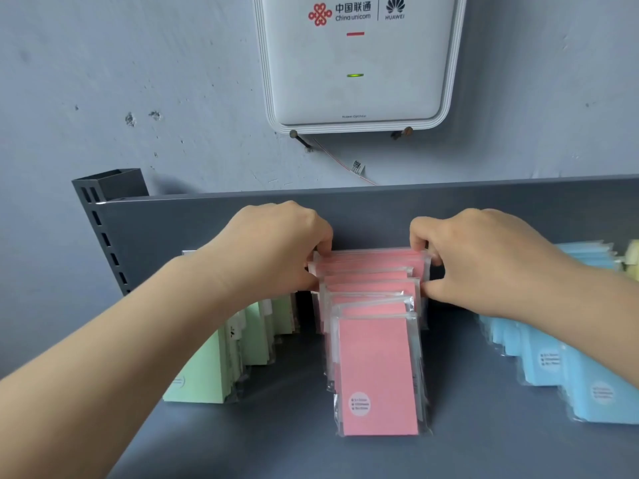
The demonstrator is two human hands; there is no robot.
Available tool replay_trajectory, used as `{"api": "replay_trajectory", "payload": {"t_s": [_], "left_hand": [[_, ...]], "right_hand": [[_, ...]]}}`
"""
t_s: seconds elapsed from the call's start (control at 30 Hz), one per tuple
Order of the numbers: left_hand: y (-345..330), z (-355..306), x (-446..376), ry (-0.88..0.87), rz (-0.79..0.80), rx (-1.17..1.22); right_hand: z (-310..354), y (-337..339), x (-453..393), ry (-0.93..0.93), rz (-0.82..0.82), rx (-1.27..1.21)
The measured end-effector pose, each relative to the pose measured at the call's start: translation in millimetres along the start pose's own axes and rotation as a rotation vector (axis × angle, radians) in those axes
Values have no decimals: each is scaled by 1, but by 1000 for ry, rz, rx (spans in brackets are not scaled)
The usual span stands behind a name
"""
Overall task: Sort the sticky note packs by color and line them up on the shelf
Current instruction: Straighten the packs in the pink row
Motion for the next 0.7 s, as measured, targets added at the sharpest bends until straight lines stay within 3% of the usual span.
{"api": "replay_trajectory", "payload": {"t_s": [0.1,0.37,0.6,0.7], "left_hand": [[1,1,1,-12,-38,-40],[11,6,1,-2,15,26],[15,7,2,11,3,42],[27,10,9,45,-17,266]], "right_hand": [[2,2,1,41,2,53],[-14,14,-2,37,44,-152],[-14,18,-1,14,0,-96],[-19,27,3,-19,12,-333]]}}
Point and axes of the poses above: each hand's wrist, its own x-axis away from the middle knuckle, its own y-axis out of the back of the hand, z = x × y, the point moved 1 cm from there along -x, towards the middle knuckle, and after that the axes turned 13 degrees about x, right-handed, at the moved point
